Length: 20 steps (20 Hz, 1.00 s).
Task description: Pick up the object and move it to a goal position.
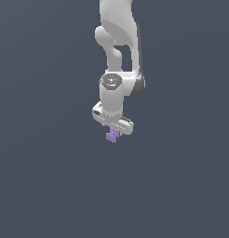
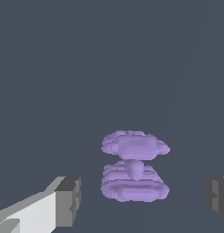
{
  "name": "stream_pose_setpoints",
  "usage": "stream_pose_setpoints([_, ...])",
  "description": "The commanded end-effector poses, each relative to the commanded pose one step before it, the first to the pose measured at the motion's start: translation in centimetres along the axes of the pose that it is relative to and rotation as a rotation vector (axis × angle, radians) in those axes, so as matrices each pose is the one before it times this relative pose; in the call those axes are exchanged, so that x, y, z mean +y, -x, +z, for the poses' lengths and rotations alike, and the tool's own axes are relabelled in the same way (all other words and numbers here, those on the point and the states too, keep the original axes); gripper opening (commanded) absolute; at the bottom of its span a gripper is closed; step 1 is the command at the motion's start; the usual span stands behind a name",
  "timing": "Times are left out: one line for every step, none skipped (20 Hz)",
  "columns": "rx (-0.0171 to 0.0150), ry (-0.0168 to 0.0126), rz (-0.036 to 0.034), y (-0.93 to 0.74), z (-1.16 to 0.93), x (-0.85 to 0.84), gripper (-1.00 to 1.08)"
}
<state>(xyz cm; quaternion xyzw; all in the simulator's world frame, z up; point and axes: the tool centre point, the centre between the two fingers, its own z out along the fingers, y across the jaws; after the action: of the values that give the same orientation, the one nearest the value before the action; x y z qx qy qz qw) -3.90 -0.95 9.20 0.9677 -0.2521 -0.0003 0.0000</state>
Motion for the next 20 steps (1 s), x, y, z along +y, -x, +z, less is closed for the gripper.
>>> stream_pose_setpoints([0.00055, -0.00020, 0.01666, 0.108, 0.193, 0.091, 1.00])
stream_pose_setpoints([0.00001, 0.00002, 0.00239, 0.018, 0.032, 0.015, 1.00])
stream_pose_setpoints([0.00000, 0.00001, 0.00069, 0.009, 0.010, 0.000, 1.00])
stream_pose_setpoints([-0.00047, 0.00024, -0.00505, -0.025, -0.043, -0.019, 1.00])
stream_pose_setpoints([0.00000, 0.00000, 0.00000, 0.002, 0.034, -0.001, 1.00])
stream_pose_setpoints([0.00000, 0.00000, 0.00000, 0.006, 0.102, -0.004, 1.00])
stream_pose_setpoints([0.00000, 0.00000, 0.00000, 0.010, 0.169, -0.006, 1.00])
stream_pose_setpoints([0.00006, -0.00002, 0.00069, -0.004, 0.233, 0.027, 1.00])
stream_pose_setpoints([0.00000, 0.00000, 0.00000, 0.019, 0.303, -0.010, 1.00])
stream_pose_setpoints([0.00006, -0.00001, 0.00069, 0.005, 0.365, 0.023, 1.00])
stream_pose_setpoints([0.00000, 0.00000, 0.00000, 0.029, 0.432, -0.013, 1.00])
stream_pose_setpoints([0.00009, 0.00000, 0.00097, 0.007, 0.490, 0.034, 1.00])
stream_pose_setpoints([0.00007, 0.00000, 0.00069, 0.018, 0.549, 0.018, 1.00])
stream_pose_setpoints([0.00007, 0.00000, 0.00069, 0.013, 0.524, 0.017, 1.00])
stream_pose_setpoints([0.00000, 0.00000, 0.00000, 0.024, 0.461, -0.017, 1.00])
stream_pose_setpoints([0.00006, -0.00003, 0.00069, -0.005, 0.391, 0.016, 1.00])
stream_pose_setpoints([0.00000, 0.00000, 0.00000, 0.004, 0.327, -0.019, 1.00])
stream_pose_setpoints([0.00005, -0.00008, 0.00068, -0.025, 0.254, 0.014, 1.00])
stream_pose_setpoints([0.00000, 0.00000, 0.00000, -0.013, 0.192, -0.020, 1.00])
stream_pose_setpoints([0.00000, 0.00000, 0.00000, -0.016, 0.130, -0.018, 1.00])
